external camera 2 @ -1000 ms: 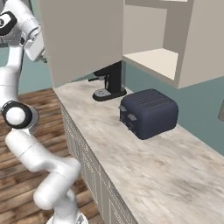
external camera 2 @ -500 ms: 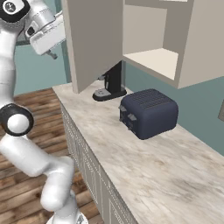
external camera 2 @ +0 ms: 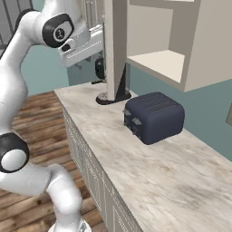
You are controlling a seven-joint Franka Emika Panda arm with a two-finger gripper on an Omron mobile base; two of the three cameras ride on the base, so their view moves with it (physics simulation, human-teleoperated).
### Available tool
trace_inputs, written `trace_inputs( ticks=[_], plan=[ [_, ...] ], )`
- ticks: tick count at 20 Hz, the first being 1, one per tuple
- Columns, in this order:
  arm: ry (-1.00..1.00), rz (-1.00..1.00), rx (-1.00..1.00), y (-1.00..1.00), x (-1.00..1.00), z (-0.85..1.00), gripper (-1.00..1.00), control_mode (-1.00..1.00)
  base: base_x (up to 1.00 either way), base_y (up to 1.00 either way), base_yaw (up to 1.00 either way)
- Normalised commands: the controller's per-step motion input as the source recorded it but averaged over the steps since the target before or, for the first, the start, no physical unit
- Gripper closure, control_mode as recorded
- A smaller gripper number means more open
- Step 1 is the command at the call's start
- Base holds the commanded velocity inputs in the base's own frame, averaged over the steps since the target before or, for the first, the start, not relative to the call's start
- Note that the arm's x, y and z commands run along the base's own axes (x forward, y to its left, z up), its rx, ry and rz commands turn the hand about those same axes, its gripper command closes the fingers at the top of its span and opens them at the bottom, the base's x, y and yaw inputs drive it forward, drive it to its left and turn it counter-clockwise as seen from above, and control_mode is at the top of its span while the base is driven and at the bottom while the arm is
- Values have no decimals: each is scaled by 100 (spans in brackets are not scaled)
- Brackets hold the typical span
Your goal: Open the cabinet and move the ladle to the pot. Then close the cabinet.
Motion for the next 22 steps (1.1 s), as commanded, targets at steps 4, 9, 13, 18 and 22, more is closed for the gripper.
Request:
trace_inputs(
  ticks=[4,9,13,18,22],
  plan=[
    [-56,36,0,-31,99,-98,-100,-100,0,0,0],
    [-45,29,2,-51,100,-58,-100,-100,0,0,0],
    [-44,18,18,-98,100,-1,-100,-100,0,0,0],
    [-45,11,24,-100,100,0,-100,-100,0,0,0],
    [-44,3,28,-100,100,0,-100,-100,0,0,0]
  ],
)
